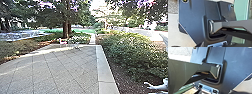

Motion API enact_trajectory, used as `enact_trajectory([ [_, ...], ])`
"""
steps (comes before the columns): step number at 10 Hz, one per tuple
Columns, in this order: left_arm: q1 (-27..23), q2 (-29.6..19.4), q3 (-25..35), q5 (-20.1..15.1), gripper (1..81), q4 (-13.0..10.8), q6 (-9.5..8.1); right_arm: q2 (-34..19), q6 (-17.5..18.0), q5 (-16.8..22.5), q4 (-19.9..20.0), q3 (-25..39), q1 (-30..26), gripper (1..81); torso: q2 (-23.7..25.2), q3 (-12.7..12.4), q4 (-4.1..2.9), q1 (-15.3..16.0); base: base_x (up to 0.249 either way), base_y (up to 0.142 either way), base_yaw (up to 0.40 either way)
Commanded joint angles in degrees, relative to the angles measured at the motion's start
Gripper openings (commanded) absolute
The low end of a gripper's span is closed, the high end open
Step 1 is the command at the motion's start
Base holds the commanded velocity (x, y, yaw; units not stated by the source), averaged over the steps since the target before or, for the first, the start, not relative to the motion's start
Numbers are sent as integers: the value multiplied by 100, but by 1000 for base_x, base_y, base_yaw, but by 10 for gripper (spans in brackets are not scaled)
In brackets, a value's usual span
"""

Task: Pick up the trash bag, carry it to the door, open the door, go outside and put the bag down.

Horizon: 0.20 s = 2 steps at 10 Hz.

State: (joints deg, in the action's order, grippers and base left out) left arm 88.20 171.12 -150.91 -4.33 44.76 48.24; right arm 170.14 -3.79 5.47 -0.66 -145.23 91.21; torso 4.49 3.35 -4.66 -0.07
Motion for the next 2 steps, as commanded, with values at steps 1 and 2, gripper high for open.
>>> enact_trajectory([
  [1,-211,151,-26,501,811,-12,63,233,-16,-141,-40,-424,-186,811,0,0,0,7,0,0,0],
  [2,-228,195,-44,591,811,-3,54,259,-16,-319,-31,-593,-186,811,2,9,0,7,0,0,0],
])
